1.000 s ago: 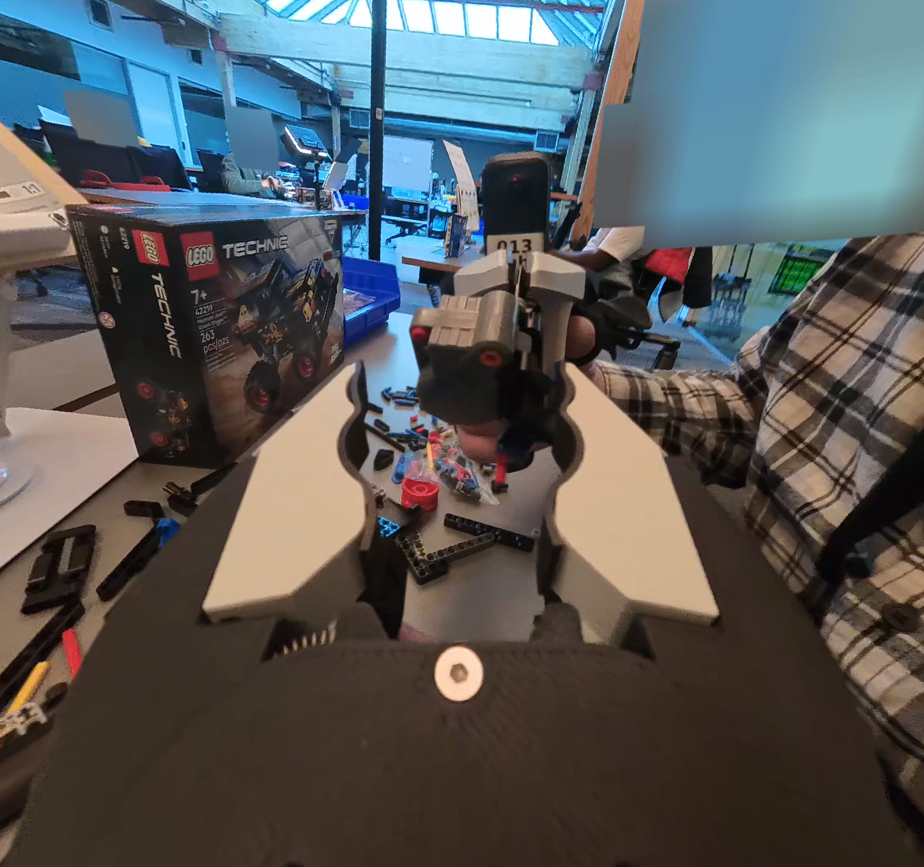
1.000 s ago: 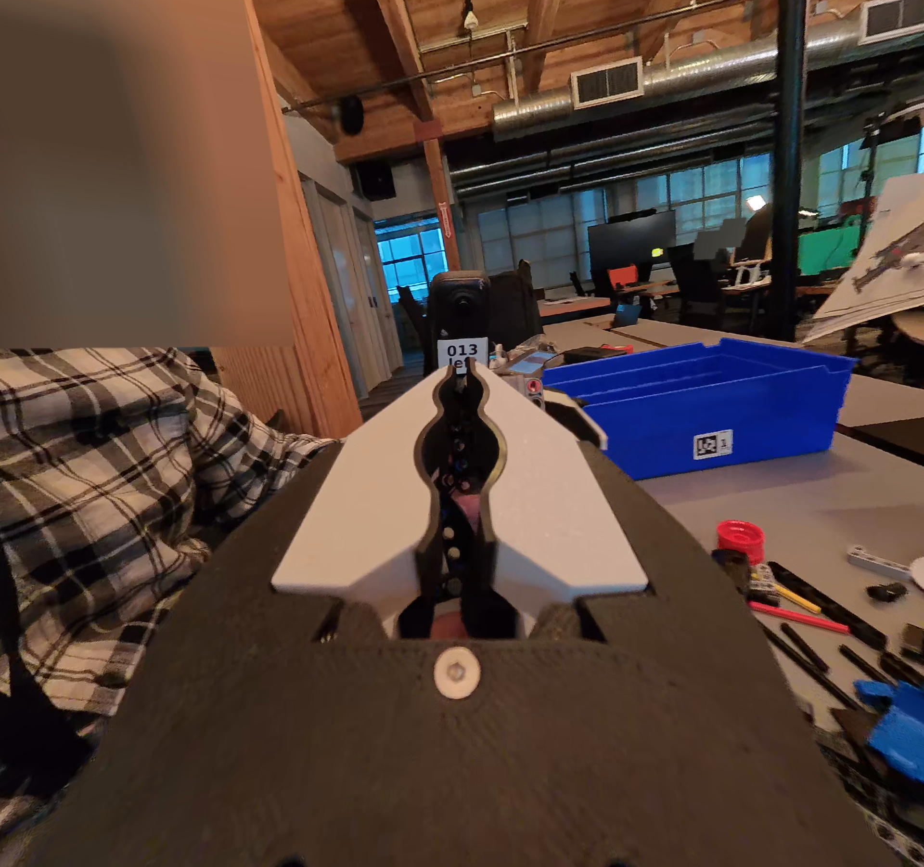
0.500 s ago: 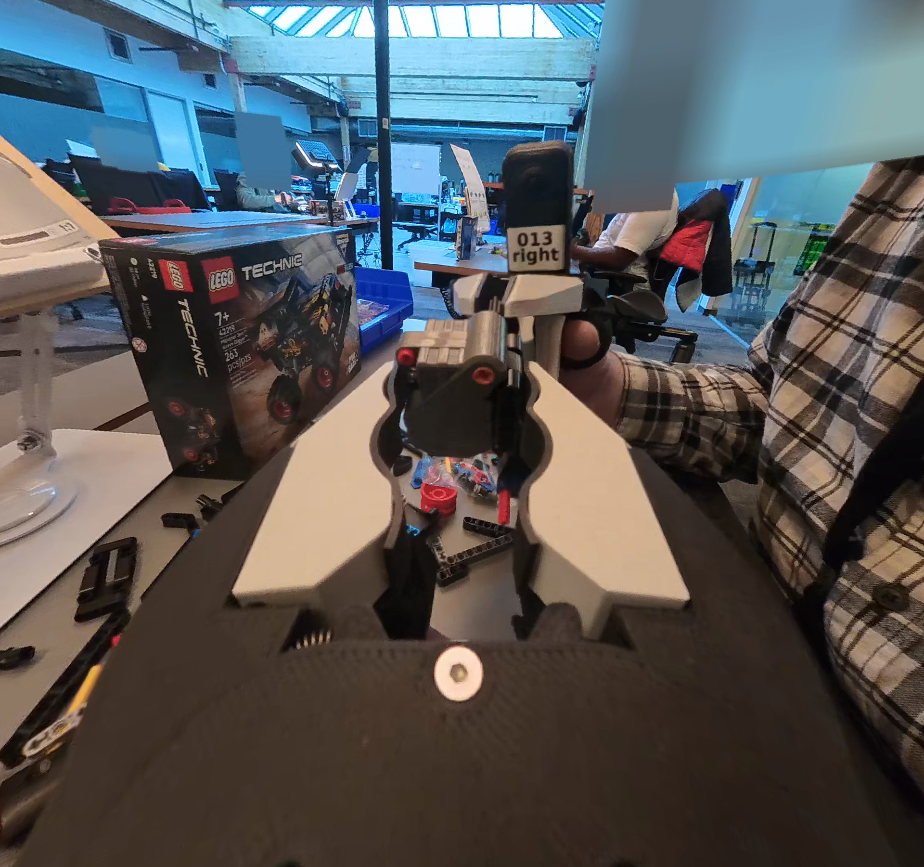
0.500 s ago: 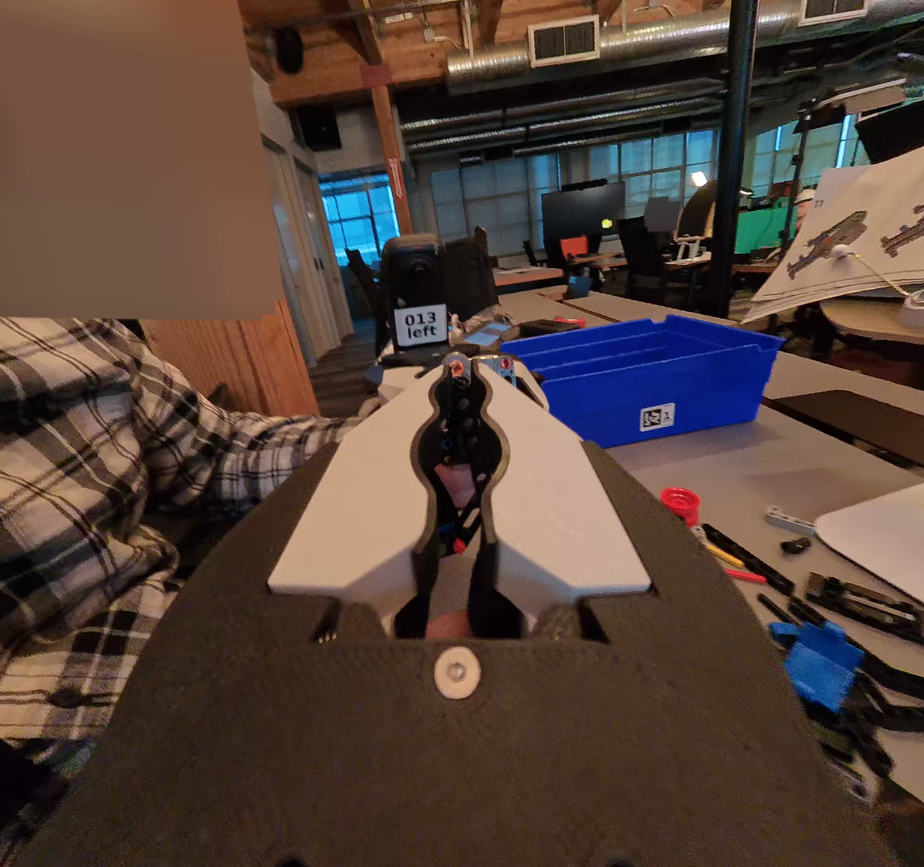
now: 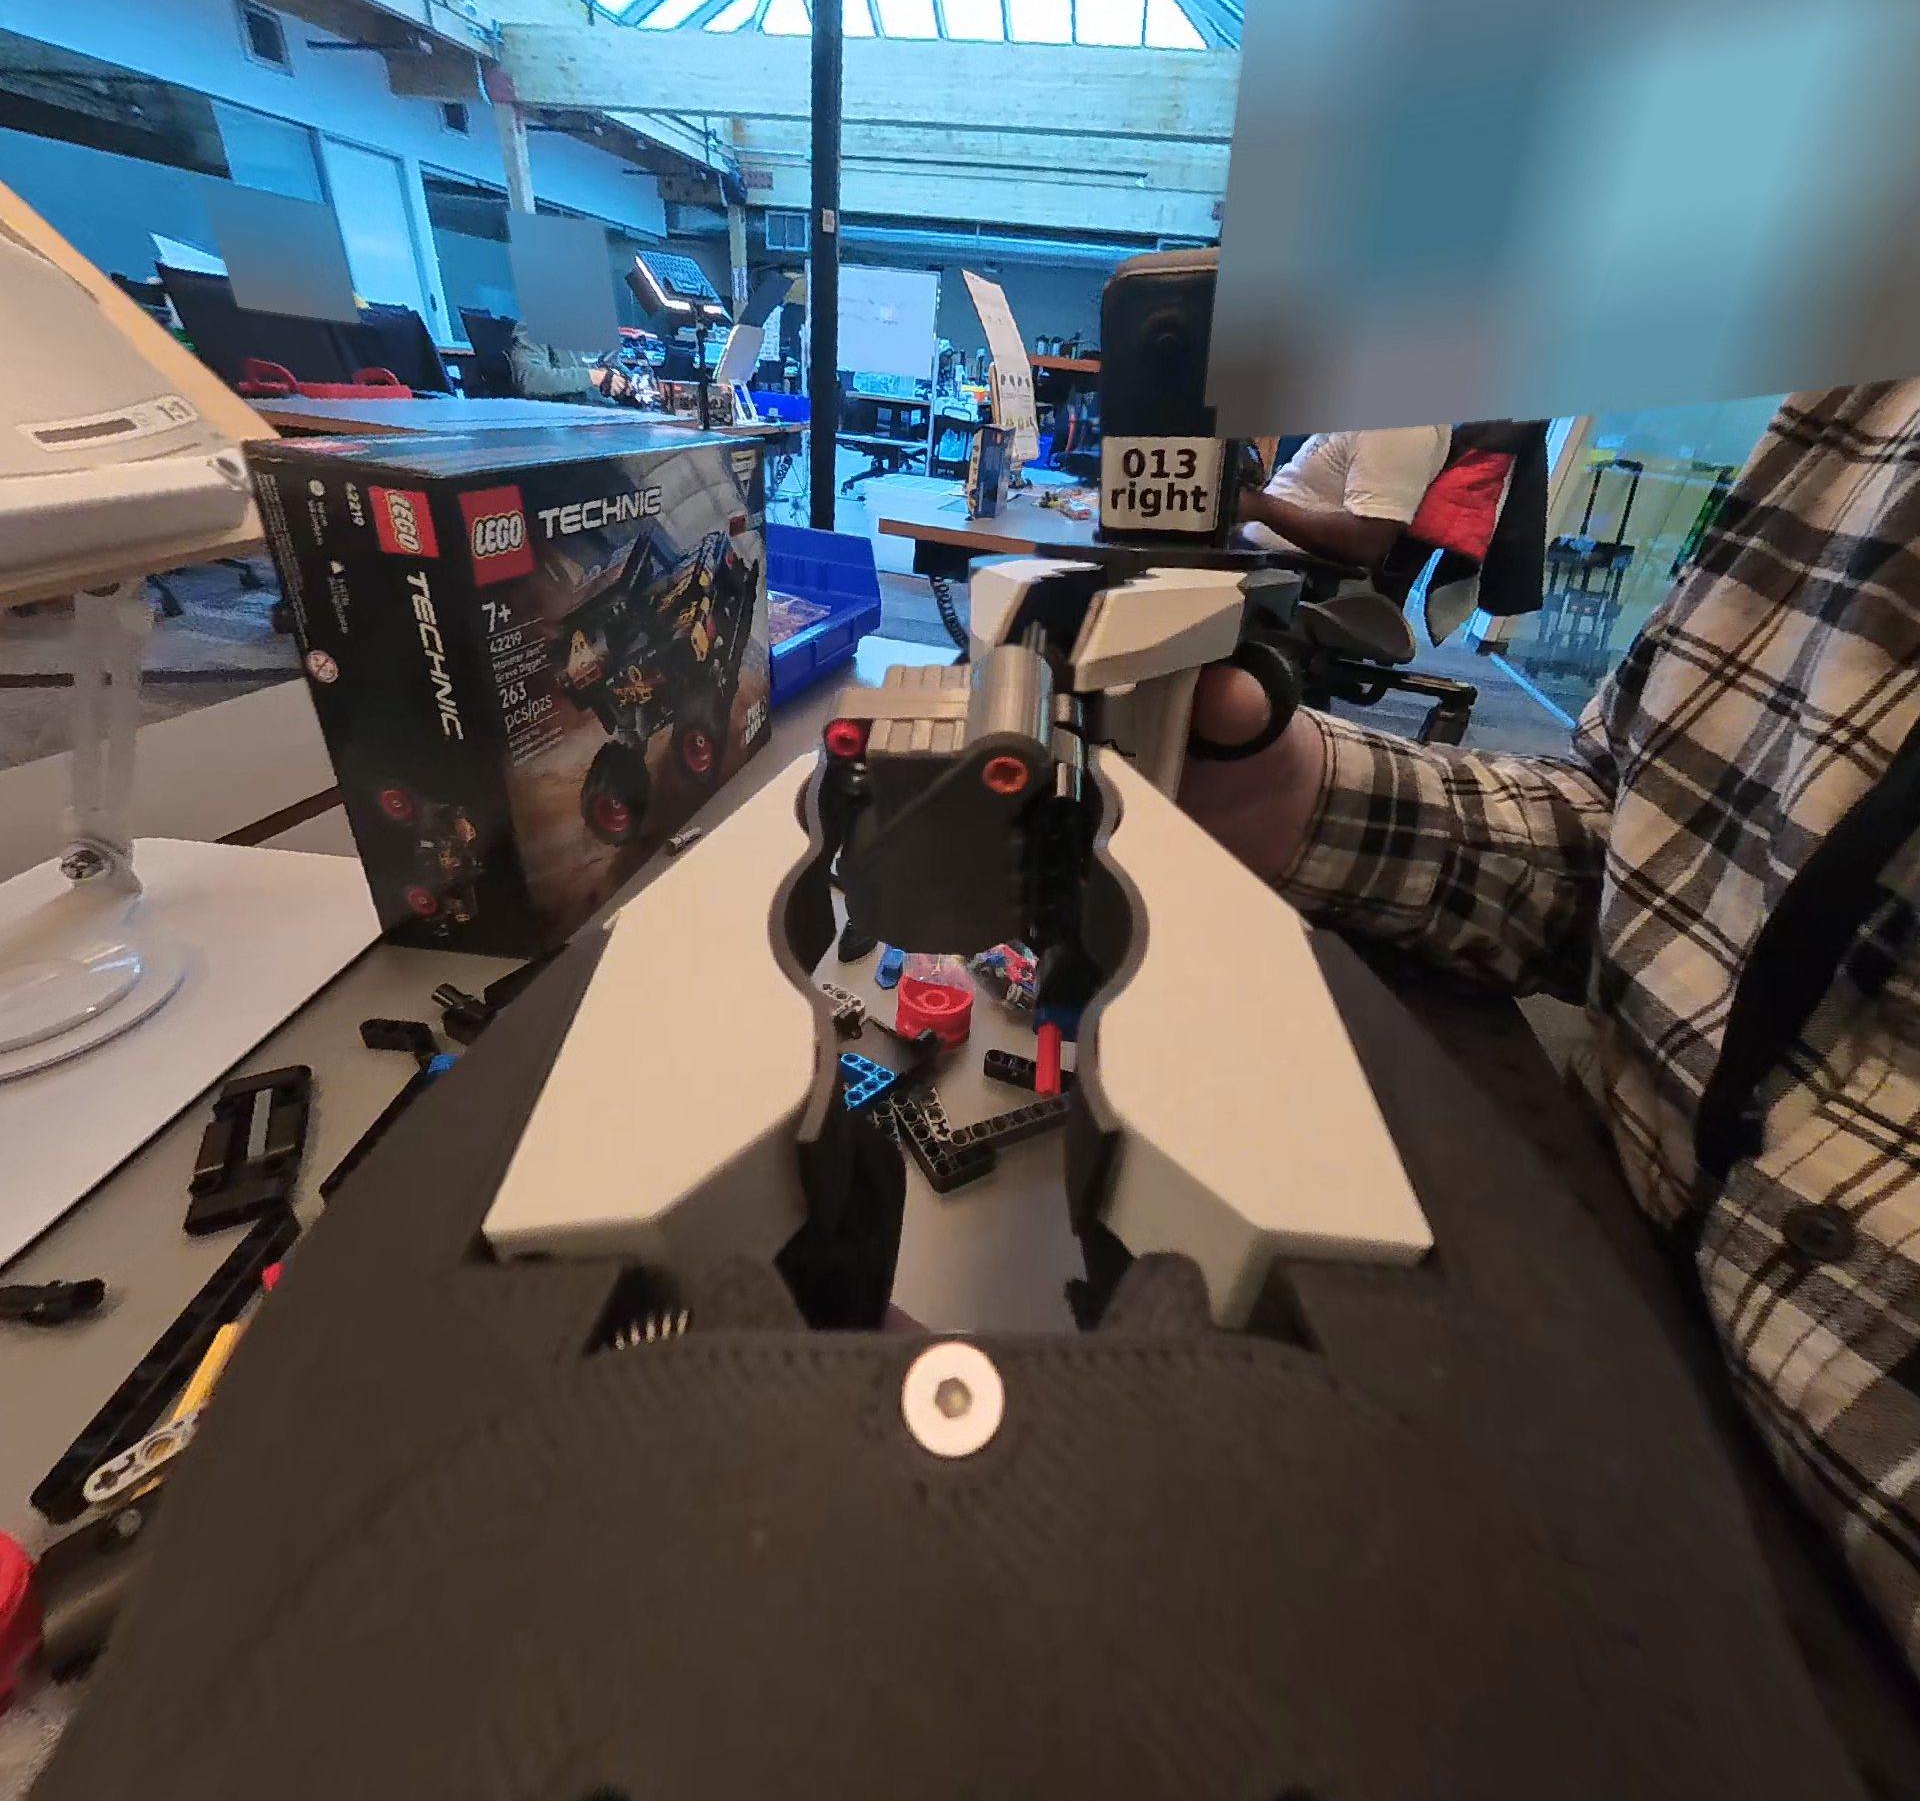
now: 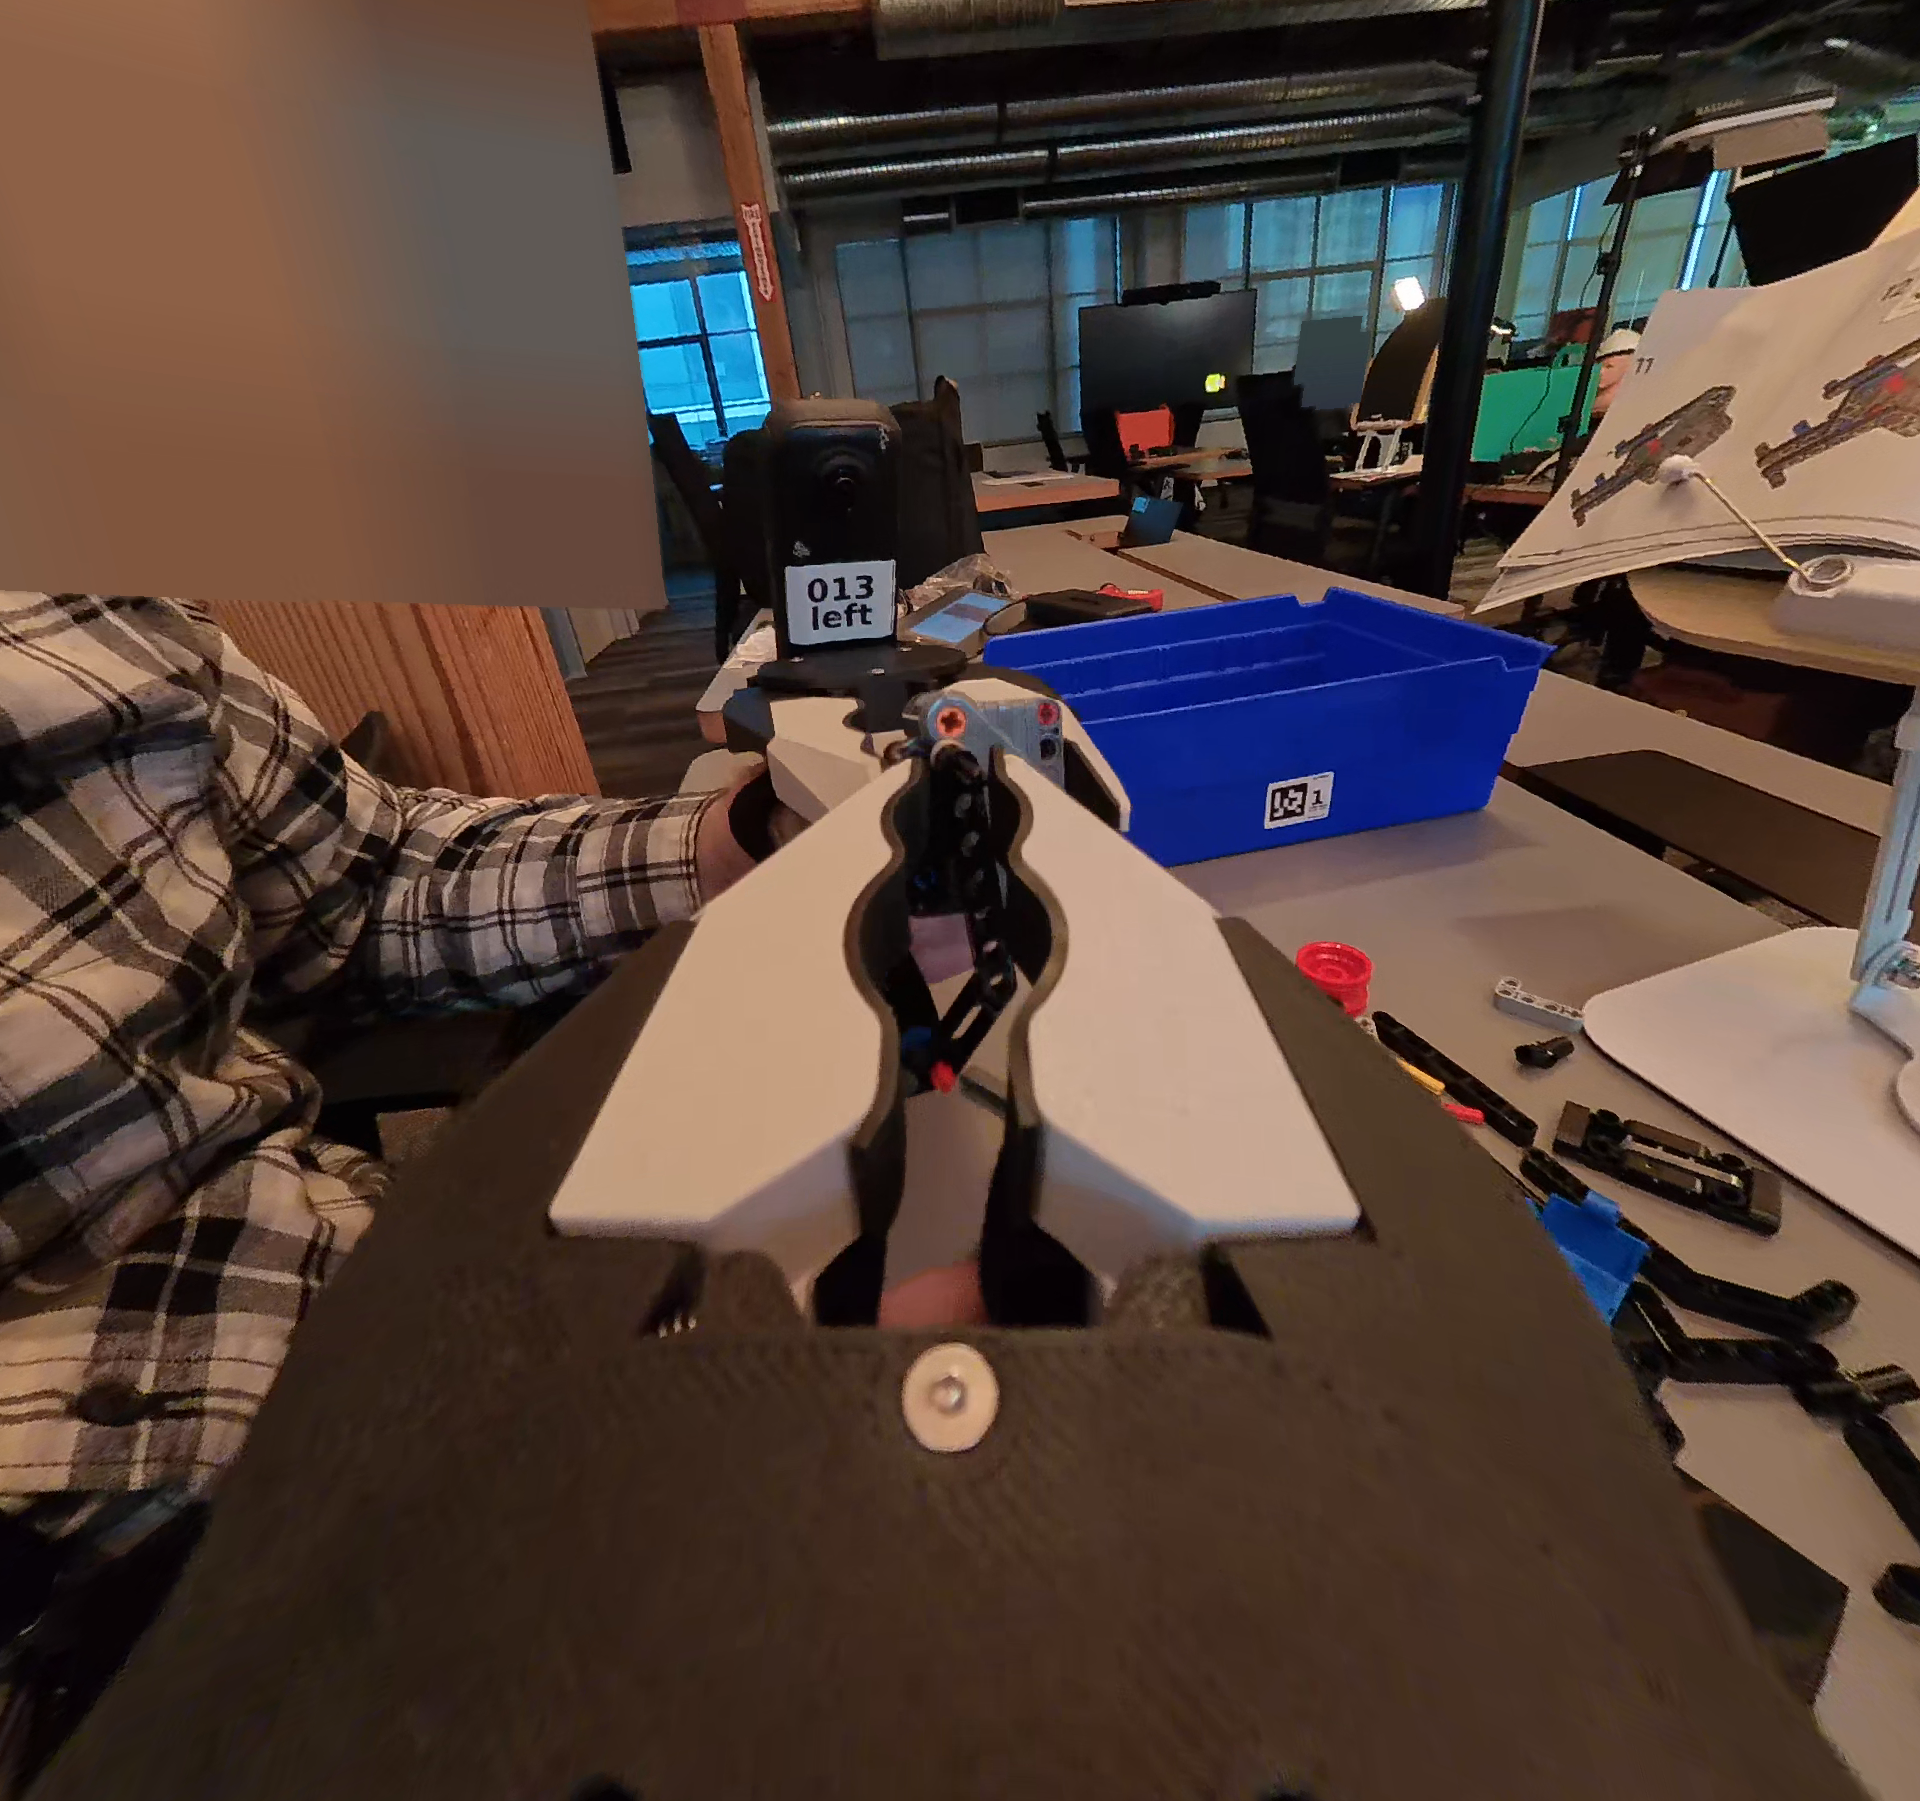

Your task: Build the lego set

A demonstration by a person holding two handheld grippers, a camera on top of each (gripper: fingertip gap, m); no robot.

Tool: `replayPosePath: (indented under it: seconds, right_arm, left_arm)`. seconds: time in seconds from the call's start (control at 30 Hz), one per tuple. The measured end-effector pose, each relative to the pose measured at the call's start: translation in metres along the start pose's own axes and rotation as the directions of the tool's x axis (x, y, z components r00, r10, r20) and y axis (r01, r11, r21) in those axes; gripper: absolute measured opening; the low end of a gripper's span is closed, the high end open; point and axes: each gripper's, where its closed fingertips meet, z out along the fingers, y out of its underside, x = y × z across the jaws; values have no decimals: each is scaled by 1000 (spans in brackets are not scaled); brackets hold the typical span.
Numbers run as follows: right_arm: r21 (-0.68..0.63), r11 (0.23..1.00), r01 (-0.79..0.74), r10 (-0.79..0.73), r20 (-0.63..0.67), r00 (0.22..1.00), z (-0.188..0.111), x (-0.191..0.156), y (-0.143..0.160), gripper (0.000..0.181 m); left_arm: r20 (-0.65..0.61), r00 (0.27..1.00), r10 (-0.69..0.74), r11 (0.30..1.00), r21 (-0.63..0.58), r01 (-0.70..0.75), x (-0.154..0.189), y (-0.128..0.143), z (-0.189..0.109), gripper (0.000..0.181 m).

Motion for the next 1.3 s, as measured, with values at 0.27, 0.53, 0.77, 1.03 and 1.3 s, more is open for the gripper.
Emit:
replayPosePath:
  seconds: [0.27,0.53,0.77,1.03,1.3]
  right_arm:
    - [-18,1000,16,-16,-18,1000,0,3,4,4]
    - [-22,1000,1,-2,-47,999,-3,12,5,8]
    - [-14,1000,13,-14,-49,999,-3,10,3,8]
    - [13,1000,-9,9,-25,1000,2,4,1,13]
    - [31,1000,1,-3,38,999,3,-7,-1,2]
  left_arm:
    - [2,1000,-10,1000,-2,10,-2,3,-1,44]
    - [29,1000,-5,999,36,4,-8,-2,-6,43]
    - [17,1000,-21,996,84,19,-11,-9,-13,43]
    - [-32,999,-15,999,40,17,-1,1,-4,43]
    - [-79,996,-48,998,42,51,6,0,-3,43]
